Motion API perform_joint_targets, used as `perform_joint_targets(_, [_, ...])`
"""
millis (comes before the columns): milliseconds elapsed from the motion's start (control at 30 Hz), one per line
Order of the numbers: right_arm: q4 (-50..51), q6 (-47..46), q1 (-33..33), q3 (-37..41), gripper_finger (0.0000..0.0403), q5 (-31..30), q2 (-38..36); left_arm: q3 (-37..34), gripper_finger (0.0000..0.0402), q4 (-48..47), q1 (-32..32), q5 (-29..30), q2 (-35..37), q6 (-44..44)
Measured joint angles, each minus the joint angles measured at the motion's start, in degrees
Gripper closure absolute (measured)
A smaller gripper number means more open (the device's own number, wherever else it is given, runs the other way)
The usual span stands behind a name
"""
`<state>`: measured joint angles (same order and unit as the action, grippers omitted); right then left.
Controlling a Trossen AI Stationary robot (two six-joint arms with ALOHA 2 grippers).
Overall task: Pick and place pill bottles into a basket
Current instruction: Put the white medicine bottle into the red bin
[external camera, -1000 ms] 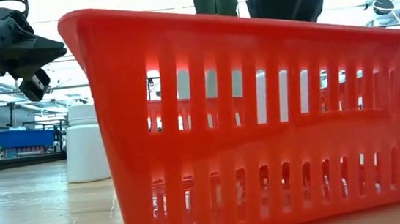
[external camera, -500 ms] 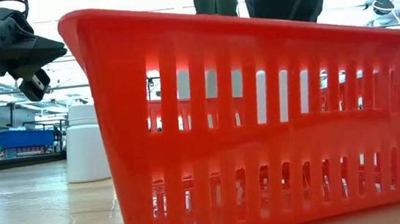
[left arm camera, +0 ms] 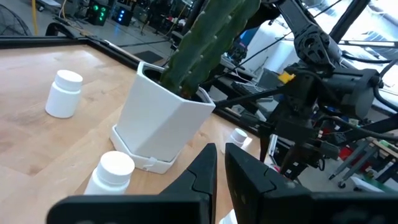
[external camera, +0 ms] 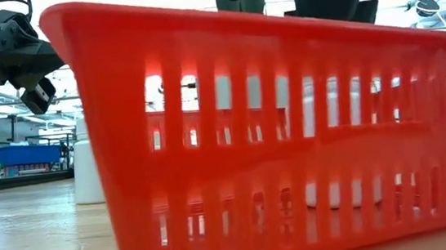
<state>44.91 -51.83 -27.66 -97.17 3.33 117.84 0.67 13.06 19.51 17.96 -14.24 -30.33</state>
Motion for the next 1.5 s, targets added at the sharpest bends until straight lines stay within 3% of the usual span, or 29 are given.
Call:
perform_joint_targets(233, [-1.60,0.86,0.04,0.04,0.0237,2.70,0.09,0.00,0.0364,0.00,0.00,0.13,0.00,0.00])
perform_joint_targets(633, [-1.86,0.07,0.51,0.11,0.0150,1.41,-0.56,0.00,0.0364,0.00,0.01,0.13,0.00,-0.22])
perform_joint_targets(1000, [4.77,-0.51,-0.11,0.09,0.0148,1.47,-5.89,0.00,0.0364,-0.97,0.02,0.13,-0.02,-0.02])
perform_joint_targets(1500, [21.87,7.52,-4.72,0.05,0.0148,-1.93,-8.80,-0.02,0.0364,-2.64,0.00,0.13,0.00,0.00])
